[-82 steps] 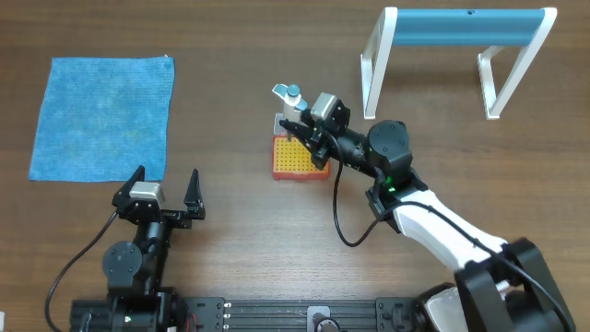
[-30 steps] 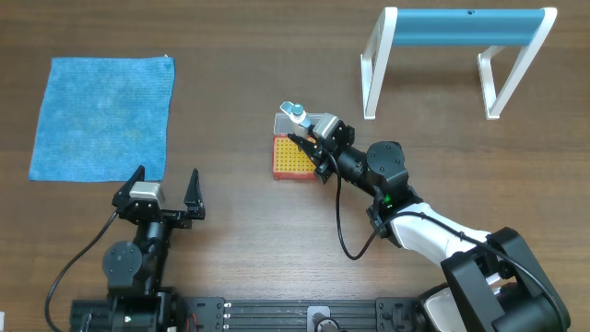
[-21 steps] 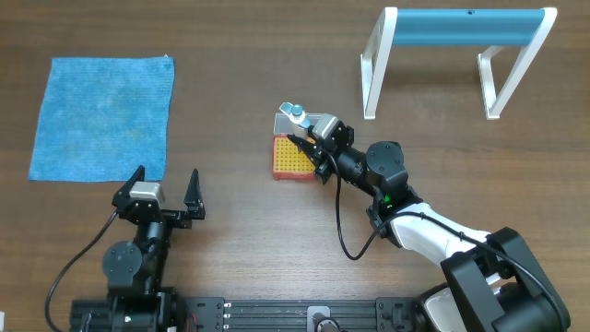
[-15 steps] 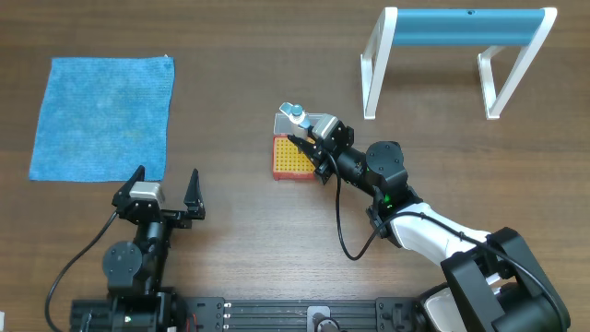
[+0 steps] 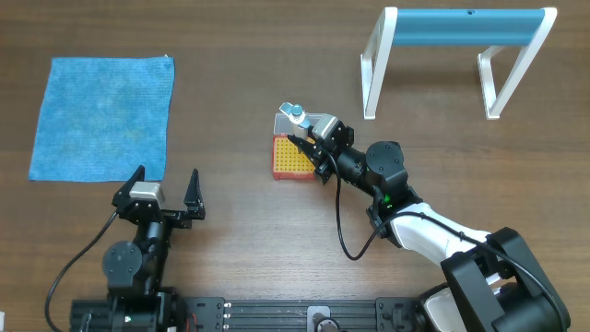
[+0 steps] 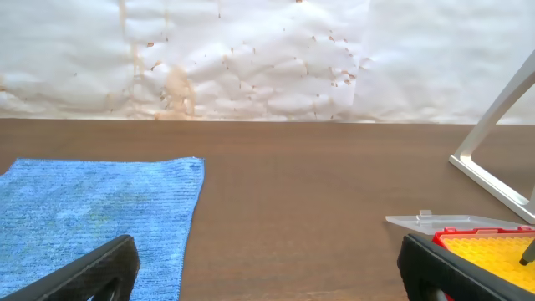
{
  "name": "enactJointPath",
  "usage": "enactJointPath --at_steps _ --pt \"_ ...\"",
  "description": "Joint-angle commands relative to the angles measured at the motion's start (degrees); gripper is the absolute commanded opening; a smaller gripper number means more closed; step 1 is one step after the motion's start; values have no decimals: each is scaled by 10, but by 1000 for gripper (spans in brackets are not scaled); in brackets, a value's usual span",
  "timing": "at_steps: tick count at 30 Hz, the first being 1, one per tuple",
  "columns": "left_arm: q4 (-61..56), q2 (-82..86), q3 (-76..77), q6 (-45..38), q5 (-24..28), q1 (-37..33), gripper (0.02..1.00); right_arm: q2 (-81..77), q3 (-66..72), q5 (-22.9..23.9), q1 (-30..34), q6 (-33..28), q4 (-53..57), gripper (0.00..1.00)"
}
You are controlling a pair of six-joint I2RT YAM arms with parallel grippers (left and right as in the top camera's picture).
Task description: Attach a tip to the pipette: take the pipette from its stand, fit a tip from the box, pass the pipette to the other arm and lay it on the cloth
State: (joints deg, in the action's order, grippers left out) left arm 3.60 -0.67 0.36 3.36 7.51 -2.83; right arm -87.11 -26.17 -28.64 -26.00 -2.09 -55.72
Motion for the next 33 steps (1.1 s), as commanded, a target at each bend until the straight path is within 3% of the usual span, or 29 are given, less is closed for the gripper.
enactJointPath --at_steps 1,33 --pt "5 2 0 5 -4 2 993 -3 5 -5 -5 -6 -3 77" --pt "5 2 0 5 -4 2 996 -10 -1 -5 -5 -13 -8 80"
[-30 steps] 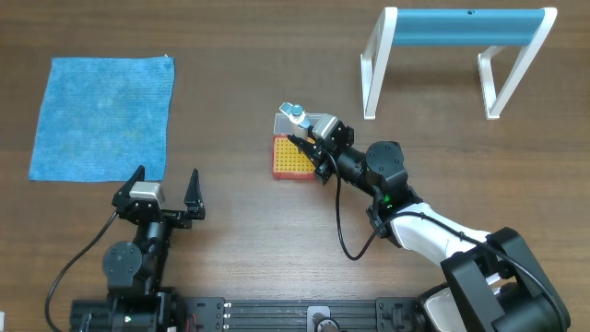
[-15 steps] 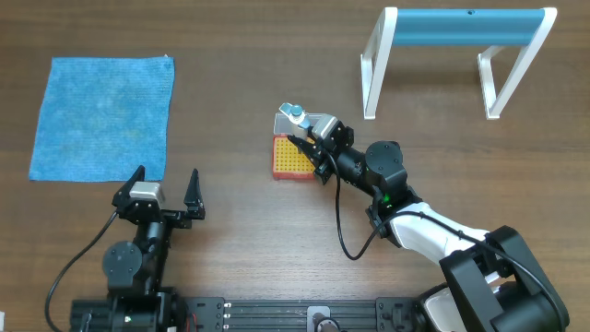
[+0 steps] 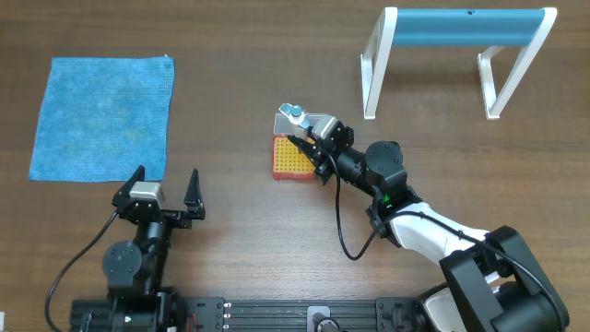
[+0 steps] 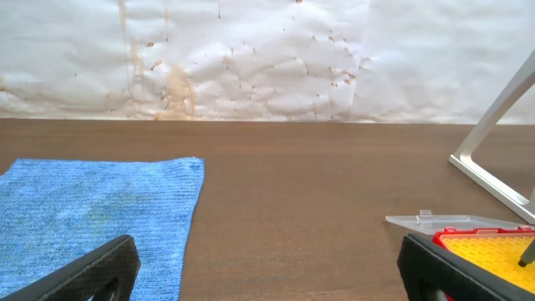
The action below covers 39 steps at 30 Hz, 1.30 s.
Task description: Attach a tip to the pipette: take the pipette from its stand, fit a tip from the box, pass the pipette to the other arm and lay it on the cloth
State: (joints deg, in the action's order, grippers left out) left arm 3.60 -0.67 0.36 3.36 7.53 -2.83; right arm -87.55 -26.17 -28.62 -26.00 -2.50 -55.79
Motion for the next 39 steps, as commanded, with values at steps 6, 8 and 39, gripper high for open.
enactJointPath --at_steps 6,8,39 --pt "5 2 0 5 -4 2 996 -7 -8 -5 -8 -9 -7 77" --pt "5 2 0 5 -4 2 996 -11 -11 -5 -8 -9 -7 80" --pt "5 2 0 5 -4 2 996 -37 -11 -5 -7 -28 -26 80"
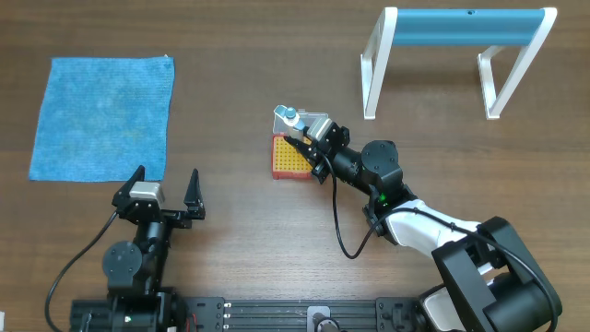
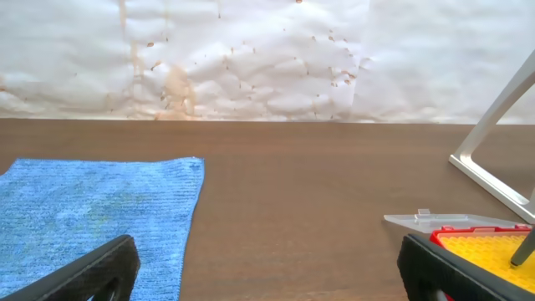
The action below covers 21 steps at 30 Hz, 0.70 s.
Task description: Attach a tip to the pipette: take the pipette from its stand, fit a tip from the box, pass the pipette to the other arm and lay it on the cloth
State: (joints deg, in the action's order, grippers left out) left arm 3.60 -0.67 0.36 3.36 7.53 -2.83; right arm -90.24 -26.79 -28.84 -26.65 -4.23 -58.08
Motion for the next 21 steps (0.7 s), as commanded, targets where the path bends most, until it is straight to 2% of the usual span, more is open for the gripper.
enactJointPath --at_steps 1,21 --pt "5 2 0 5 -4 2 996 -9 -5 -3 0 -10 -5 77" --pt "5 2 0 5 -4 2 996 72 -5 -3 0 -10 23 77"
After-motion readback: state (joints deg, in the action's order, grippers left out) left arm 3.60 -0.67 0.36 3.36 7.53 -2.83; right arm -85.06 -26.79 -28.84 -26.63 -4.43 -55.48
